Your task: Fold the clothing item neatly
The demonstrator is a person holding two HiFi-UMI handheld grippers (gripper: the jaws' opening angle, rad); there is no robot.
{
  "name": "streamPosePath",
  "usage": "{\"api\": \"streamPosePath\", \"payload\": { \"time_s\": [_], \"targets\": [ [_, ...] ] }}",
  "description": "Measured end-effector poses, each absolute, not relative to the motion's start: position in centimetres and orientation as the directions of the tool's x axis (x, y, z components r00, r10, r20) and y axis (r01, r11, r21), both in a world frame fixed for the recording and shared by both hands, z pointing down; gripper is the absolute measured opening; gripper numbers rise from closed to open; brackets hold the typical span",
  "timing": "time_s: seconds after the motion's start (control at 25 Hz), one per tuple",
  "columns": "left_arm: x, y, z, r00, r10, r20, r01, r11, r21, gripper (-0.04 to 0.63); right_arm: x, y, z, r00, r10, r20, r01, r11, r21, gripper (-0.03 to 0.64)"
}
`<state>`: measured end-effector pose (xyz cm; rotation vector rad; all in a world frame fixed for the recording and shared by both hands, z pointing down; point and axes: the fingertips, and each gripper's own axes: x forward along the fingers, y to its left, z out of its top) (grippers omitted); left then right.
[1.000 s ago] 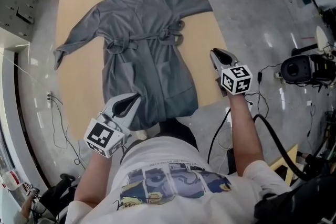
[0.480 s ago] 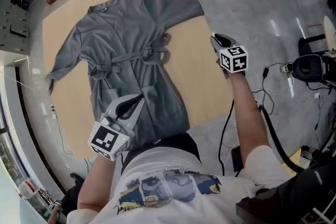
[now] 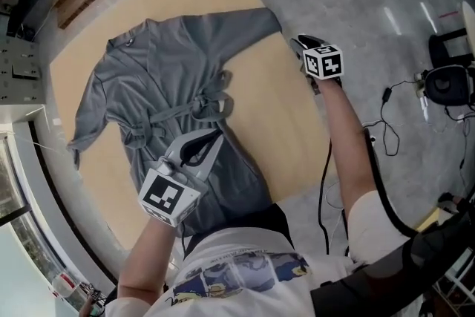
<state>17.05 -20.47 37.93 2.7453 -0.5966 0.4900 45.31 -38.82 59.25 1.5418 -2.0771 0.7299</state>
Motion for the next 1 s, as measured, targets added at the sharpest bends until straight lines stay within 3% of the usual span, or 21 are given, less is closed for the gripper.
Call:
{"api": "streamPosePath", "payload": {
  "time_s": [0.2, 0.4, 0.6, 1.0],
  "targets": [
    [17.9, -22.2, 38.9, 0.857, -0.329, 0.397, -0.438, -0.871, 0.224, 0.003, 45.6, -42.2, 61.4, -0.306, -0.702, 0.643, -0.952, 0.234, -0.197, 0.131],
    [18.0, -23.0, 40.0, 0.85, -0.32, 0.418, -0.445, -0.861, 0.246, 0.003, 45.0, -45.3, 62.6, -0.37, -0.72, 0.587, -0.908, 0.145, -0.394, 0.176],
    [17.5, -23.3, 40.9, 0.845, -0.324, 0.426, -0.458, -0.849, 0.264, 0.003, 45.0, -47.5, 63.7, -0.391, -0.746, 0.538, -0.83, 0.034, -0.556, 0.181],
    [17.0, -23.5, 41.9, 0.841, -0.331, 0.429, -0.475, -0.832, 0.288, 0.003, 43.6, -48.3, 65.1, -0.44, -0.702, 0.56, -0.799, 0.021, -0.601, 0.181]
  ]
}}
